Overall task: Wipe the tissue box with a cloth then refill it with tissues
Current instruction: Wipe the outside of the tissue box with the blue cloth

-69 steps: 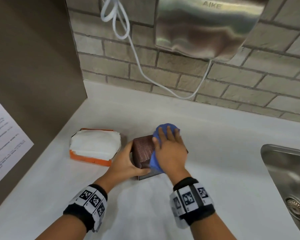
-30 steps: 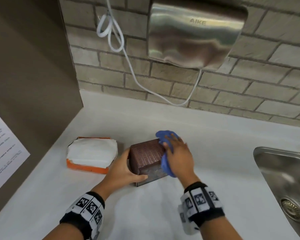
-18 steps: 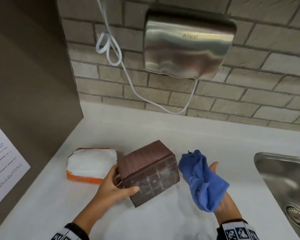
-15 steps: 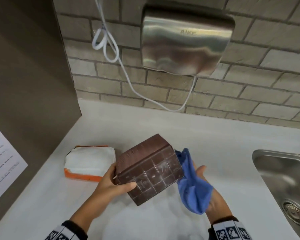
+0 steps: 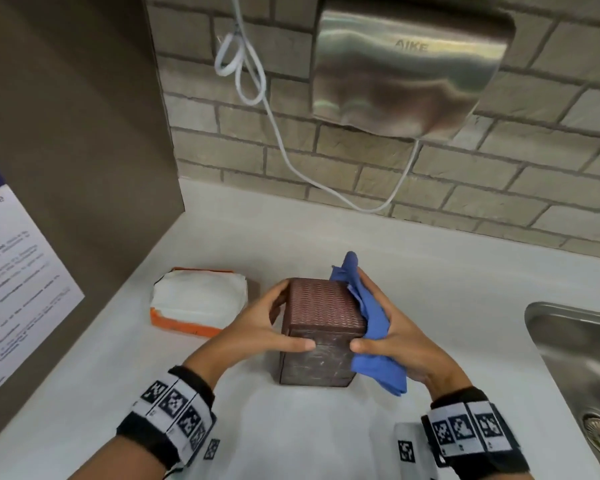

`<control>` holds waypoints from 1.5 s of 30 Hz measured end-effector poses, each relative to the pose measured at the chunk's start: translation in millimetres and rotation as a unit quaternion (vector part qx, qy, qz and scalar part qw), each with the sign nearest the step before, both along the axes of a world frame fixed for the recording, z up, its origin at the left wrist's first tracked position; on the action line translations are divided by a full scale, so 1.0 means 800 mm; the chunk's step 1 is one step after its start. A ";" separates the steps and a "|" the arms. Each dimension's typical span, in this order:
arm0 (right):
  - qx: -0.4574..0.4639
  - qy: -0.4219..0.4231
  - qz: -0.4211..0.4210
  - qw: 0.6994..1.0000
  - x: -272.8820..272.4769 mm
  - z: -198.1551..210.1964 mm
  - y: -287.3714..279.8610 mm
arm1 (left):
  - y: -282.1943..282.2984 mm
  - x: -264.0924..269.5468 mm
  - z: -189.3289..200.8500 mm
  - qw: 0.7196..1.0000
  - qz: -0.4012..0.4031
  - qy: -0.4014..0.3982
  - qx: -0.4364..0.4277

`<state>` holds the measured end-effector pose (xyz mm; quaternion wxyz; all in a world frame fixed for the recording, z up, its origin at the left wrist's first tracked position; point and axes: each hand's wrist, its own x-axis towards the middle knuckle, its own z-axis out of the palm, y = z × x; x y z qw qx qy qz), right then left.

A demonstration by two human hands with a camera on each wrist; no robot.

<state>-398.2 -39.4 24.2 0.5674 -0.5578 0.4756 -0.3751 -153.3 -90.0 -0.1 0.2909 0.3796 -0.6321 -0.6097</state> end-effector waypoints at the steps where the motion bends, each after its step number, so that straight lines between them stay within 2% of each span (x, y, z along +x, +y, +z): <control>1: -0.003 0.004 -0.005 1.000 -0.002 0.001 0.001 | -0.001 -0.004 -0.005 1.000 0.018 0.013 -0.002; 4: -0.058 0.003 -0.039 0.998 0.008 0.025 0.006 | 0.001 -0.009 -0.016 0.997 0.063 0.031 -0.020; 5: -0.093 0.042 -0.062 0.993 0.017 0.031 0.004 | 0.002 -0.012 -0.019 0.996 0.075 0.036 -0.029; 6: -0.130 0.131 -0.085 0.979 0.030 0.034 0.001 | 0.003 -0.014 -0.020 0.995 0.084 0.039 -0.037; 7: -0.165 0.255 -0.101 0.947 0.047 0.032 -0.003 | 0.003 -0.015 -0.020 0.994 0.085 0.042 -0.047; 9: -0.198 0.498 -0.091 0.839 0.090 0.018 -0.006 | 0.002 -0.018 -0.017 0.993 0.085 0.025 -0.078; 10: -0.213 0.566 -0.080 0.792 0.113 0.009 -0.005 | 0.003 -0.020 -0.013 0.991 0.095 0.005 -0.095; 11: -0.224 0.597 -0.071 0.767 0.133 0.001 -0.003 | 0.002 -0.022 -0.010 0.987 0.116 -0.020 -0.109; 12: -0.238 0.599 -0.066 0.762 0.150 0.000 -0.001 | 0.001 -0.023 -0.009 0.983 0.133 -0.058 -0.116; 14: -0.272 0.586 -0.063 0.761 0.152 0.000 -0.007 | 0.000 -0.022 -0.011 0.974 0.147 -0.110 -0.132; 16: -0.286 0.571 -0.085 0.764 0.124 0.000 -0.020 | -0.001 -0.019 -0.014 0.977 0.134 -0.095 -0.136; 17: -0.267 0.559 -0.102 0.778 0.107 0.003 -0.025 | -0.001 -0.019 -0.013 0.979 0.123 -0.085 -0.140; 20: -0.113 0.469 -0.159 0.861 0.063 0.011 -0.039 | -0.003 -0.021 -0.016 0.977 0.113 -0.095 -0.157; 21: -0.089 0.468 -0.168 0.863 0.061 0.009 -0.042 | -0.003 -0.021 -0.015 0.976 0.112 -0.098 -0.159; 22: -0.089 0.500 -0.167 0.845 0.070 0.008 -0.040 | -0.003 -0.021 -0.015 0.975 0.113 -0.097 -0.163; 24: -0.161 0.593 -0.145 0.776 0.109 0.004 -0.027 | -0.003 -0.024 -0.016 0.972 0.129 -0.089 -0.173; 25: -0.199 0.610 -0.131 0.756 0.131 0.003 -0.020 | -0.003 -0.025 -0.014 0.971 0.136 -0.087 -0.174; 26: -0.230 0.609 -0.114 0.751 0.148 -0.001 -0.015 | -0.003 -0.027 -0.013 0.971 0.142 -0.089 -0.168; 28: -0.253 0.594 -0.083 0.759 0.151 -0.001 -0.012 | -0.002 -0.028 -0.015 0.970 0.144 -0.108 -0.165; 30: -0.261 0.569 -0.104 0.773 0.120 -0.001 -0.023 | -0.002 -0.026 -0.013 0.971 0.131 -0.101 -0.175; 33: -0.170 0.526 -0.165 0.817 0.068 0.001 -0.042 | -0.002 -0.024 -0.012 0.977 0.114 -0.078 -0.165; 34: -0.150 0.526 -0.186 0.816 0.067 -0.002 -0.045 | -0.003 -0.025 -0.012 0.976 0.110 -0.087 -0.166; 35: -0.158 0.550 -0.193 0.797 0.079 -0.001 -0.042 | -0.005 -0.025 -0.014 0.974 0.109 -0.105 -0.166; 36: -0.177 0.580 -0.182 0.774 0.100 0.000 -0.037 | -0.006 -0.027 -0.013 0.972 0.119 -0.112 -0.170; 38: -0.231 0.607 -0.142 0.747 0.145 -0.005 -0.027 | -0.009 -0.028 -0.019 0.966 0.147 -0.117 -0.179; 39: -0.262 0.602 -0.125 0.744 0.159 -0.010 -0.021 | -0.009 -0.028 -0.023 0.964 0.158 -0.123 -0.176; 41: -0.277 0.578 -0.114 0.759 0.159 -0.007 -0.018 | -0.005 -0.030 -0.023 0.965 0.164 -0.113 -0.169; 43: -0.283 0.550 -0.147 0.772 0.127 -0.008 -0.026 | -0.002 -0.027 -0.014 0.972 0.141 -0.112 -0.154; 45: -0.229 0.517 -0.176 0.806 0.089 -0.006 -0.036 | 0.000 -0.027 -0.012 0.974 0.120 -0.109 -0.158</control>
